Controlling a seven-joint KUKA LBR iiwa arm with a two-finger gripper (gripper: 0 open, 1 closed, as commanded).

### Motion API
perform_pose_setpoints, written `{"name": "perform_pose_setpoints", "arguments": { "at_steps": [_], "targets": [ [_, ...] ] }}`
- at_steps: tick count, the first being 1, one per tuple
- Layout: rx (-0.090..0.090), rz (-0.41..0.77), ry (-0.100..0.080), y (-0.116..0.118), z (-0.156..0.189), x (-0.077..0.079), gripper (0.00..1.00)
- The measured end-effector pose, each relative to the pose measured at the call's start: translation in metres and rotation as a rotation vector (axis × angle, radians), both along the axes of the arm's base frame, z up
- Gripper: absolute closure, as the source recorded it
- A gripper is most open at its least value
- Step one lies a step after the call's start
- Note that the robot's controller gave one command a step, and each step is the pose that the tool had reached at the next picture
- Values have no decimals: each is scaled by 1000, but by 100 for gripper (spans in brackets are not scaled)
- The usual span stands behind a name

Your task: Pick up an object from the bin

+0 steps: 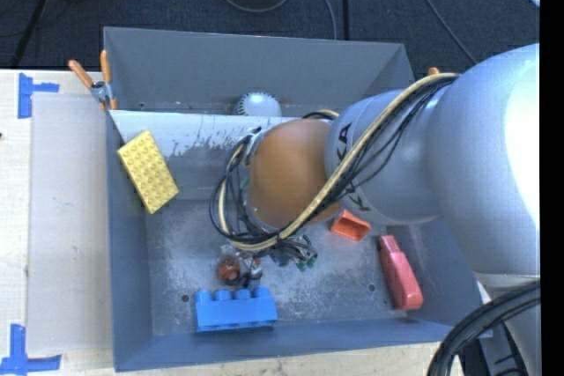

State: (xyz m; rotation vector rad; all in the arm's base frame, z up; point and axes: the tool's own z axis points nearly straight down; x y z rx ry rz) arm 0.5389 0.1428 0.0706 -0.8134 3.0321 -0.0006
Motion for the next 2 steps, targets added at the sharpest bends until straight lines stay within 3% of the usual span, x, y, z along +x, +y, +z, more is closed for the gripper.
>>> {"name": "perform_pose_setpoints", "arguments": {
  "at_steps": [1, 2],
  "targets": [
    [-1, 41, 1, -12, -2, -2, 100],
    [1, 43, 0, -2, 85, -3, 100]
  ]
}}
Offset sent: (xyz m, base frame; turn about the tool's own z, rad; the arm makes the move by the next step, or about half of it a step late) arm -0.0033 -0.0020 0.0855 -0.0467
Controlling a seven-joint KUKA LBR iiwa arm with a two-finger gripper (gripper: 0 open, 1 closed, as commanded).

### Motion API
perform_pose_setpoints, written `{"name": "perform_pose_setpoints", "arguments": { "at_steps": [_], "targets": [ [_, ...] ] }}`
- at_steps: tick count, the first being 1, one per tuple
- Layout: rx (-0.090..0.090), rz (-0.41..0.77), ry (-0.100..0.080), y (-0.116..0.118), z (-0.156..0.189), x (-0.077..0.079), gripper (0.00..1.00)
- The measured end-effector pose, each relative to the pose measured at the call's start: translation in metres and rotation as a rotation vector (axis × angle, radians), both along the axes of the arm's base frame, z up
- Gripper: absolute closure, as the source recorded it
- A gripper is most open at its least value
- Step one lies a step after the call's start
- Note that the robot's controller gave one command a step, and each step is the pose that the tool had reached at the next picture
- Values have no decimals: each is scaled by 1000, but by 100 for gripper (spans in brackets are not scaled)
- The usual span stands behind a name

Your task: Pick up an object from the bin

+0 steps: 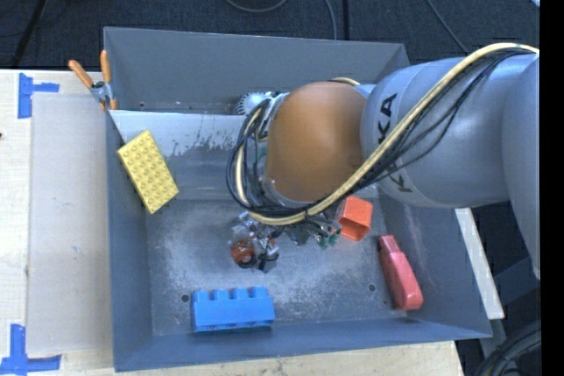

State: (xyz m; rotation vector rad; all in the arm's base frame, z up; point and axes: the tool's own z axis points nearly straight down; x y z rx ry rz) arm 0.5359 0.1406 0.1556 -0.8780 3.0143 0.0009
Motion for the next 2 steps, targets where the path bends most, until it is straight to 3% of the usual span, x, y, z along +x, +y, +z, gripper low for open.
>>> {"name": "perform_pose_setpoints", "arguments": {
  "at_steps": [1, 2],
  "targets": [
    [0, -1, 0, 0, 0, 0, 100],
    [2, -79, -3, 13, 154, -14, 100]
  ]
}}
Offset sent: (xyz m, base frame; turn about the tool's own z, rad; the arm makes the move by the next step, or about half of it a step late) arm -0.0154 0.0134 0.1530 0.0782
